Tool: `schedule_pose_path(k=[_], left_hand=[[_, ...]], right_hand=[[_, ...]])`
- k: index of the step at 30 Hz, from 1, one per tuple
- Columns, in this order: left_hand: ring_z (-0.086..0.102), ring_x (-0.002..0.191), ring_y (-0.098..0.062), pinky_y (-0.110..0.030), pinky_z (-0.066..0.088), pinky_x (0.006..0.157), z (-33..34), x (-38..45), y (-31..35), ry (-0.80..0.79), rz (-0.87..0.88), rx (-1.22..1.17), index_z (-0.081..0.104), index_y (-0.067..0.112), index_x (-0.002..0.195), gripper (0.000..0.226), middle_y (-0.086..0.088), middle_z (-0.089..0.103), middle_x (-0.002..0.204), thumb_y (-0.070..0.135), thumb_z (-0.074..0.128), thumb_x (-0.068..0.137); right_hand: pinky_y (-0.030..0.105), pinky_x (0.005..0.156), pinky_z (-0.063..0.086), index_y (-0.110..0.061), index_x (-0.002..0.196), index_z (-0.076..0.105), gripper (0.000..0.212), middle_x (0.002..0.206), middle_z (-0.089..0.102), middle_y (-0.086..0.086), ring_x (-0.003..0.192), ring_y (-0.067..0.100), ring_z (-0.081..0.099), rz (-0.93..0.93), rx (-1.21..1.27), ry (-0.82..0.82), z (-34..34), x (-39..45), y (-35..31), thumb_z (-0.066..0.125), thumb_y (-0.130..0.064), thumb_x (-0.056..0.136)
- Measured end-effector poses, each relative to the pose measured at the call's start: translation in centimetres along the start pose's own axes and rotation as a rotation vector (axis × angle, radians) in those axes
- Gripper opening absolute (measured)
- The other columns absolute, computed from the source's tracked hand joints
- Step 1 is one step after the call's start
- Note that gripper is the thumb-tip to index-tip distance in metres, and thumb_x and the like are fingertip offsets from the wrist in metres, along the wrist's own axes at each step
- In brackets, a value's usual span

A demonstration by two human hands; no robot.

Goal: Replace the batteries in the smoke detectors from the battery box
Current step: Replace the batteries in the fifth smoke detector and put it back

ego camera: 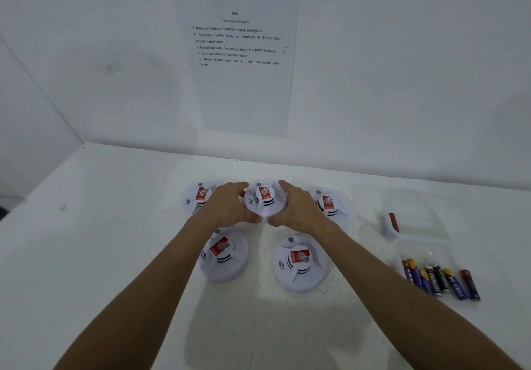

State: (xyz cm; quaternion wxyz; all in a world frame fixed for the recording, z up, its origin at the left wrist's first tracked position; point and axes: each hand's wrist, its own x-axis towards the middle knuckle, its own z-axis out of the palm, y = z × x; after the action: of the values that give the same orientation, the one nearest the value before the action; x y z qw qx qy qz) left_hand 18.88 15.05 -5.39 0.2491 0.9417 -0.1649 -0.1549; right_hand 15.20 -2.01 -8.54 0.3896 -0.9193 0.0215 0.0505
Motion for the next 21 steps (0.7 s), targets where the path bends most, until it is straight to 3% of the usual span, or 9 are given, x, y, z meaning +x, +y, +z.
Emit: schedule_pose_path(k=[2,5,8,11,13,17,18,20,21], left_hand=[[0.059,0.108,-0.020,-0.024,0.040,0.085,-0.3,-0.4,0.7,0.003,-0.030,0.011,0.059,0.010,0.123,0.056,-0.008,0.064,0.122,0.028,0.082,0.074],[0.054,0.113,-0.020,-0.032,0.043,0.098,-0.4,-1.0,2.1,0.058,-0.007,-0.002,0.048,0.011,0.136,0.070,-0.009,0.053,0.136,0.031,0.079,0.076],[0.045,0.130,-0.019,-0.032,0.035,0.107,0.2,-1.3,4.5,0.053,0.109,0.002,0.039,0.019,0.145,0.082,-0.002,0.042,0.147,0.040,0.078,0.076],[0.048,0.125,-0.019,-0.027,0.037,0.101,1.4,-1.2,7.6,-0.044,0.224,0.023,0.052,0.015,0.133,0.067,-0.002,0.052,0.137,0.031,0.080,0.075],[0.053,0.119,-0.024,-0.032,0.043,0.100,2.5,-0.6,8.9,-0.082,0.258,0.045,0.059,0.010,0.121,0.058,-0.007,0.059,0.126,0.028,0.083,0.072],[0.036,0.136,-0.021,-0.032,0.030,0.110,4.4,1.9,9.4,-0.213,0.204,0.120,0.035,0.021,0.145,0.110,0.000,0.036,0.149,0.050,0.083,0.050],[0.041,0.129,-0.019,-0.030,0.033,0.106,5.0,2.7,9.2,-0.222,0.210,0.165,0.042,0.020,0.139,0.106,0.005,0.042,0.139,0.054,0.079,0.045],[0.054,0.107,-0.017,-0.027,0.045,0.092,6.2,4.4,8.3,-0.235,0.171,0.283,0.058,0.021,0.095,0.066,0.012,0.052,0.101,0.058,0.077,0.043],[0.057,0.096,-0.017,-0.028,0.049,0.085,6.7,5.3,8.0,-0.243,0.157,0.312,0.054,0.024,0.077,0.053,0.012,0.048,0.084,0.059,0.076,0.044]], right_hand=[[0.024,0.082,0.040,-0.015,0.122,0.051,0.060,0.107,0.056,-0.001,0.101,0.018,0.054,-0.011,0.007,-0.014,-0.8,-0.7,-0.2,0.084,-0.019,0.073],[0.013,0.094,0.028,-0.010,0.141,0.043,0.077,0.141,0.051,0.006,0.132,0.023,0.047,-0.030,0.020,0.015,-2.9,-2.3,0.3,0.083,-0.017,0.076],[0.012,0.093,0.031,-0.010,0.145,0.042,0.089,0.146,0.048,0.004,0.130,0.018,0.048,-0.012,0.041,0.117,-5.4,-4.4,1.8,0.089,-0.019,0.069],[0.022,0.093,0.042,-0.013,0.141,0.047,0.090,0.139,0.055,0.003,0.123,0.018,0.055,0.052,0.020,0.140,-7.7,-5.9,3.9,0.092,-0.025,0.064],[0.026,0.096,0.043,-0.012,0.139,0.048,0.085,0.136,0.056,0.006,0.125,0.023,0.054,0.091,-0.037,0.108,-8.6,-6.6,4.9,0.090,-0.022,0.066],[0.029,0.112,0.029,-0.007,0.149,0.031,0.098,0.153,0.037,0.011,0.141,0.026,0.036,0.139,-0.062,0.017,-8.3,-6.9,6.0,0.087,-0.019,0.070],[0.030,0.110,0.031,-0.005,0.146,0.035,0.095,0.149,0.041,0.012,0.138,0.026,0.039,0.143,-0.081,0.007,-8.1,-6.7,6.3,0.088,-0.019,0.068],[0.033,0.102,0.039,-0.005,0.135,0.045,0.084,0.136,0.051,0.012,0.127,0.028,0.049,0.148,-0.081,0.006,-7.7,-6.5,6.9,0.090,-0.017,0.064],[0.034,0.099,0.041,-0.004,0.132,0.047,0.082,0.132,0.054,0.012,0.122,0.029,0.051,0.141,-0.078,0.011,-7.6,-6.4,7.2,0.091,-0.015,0.063]])
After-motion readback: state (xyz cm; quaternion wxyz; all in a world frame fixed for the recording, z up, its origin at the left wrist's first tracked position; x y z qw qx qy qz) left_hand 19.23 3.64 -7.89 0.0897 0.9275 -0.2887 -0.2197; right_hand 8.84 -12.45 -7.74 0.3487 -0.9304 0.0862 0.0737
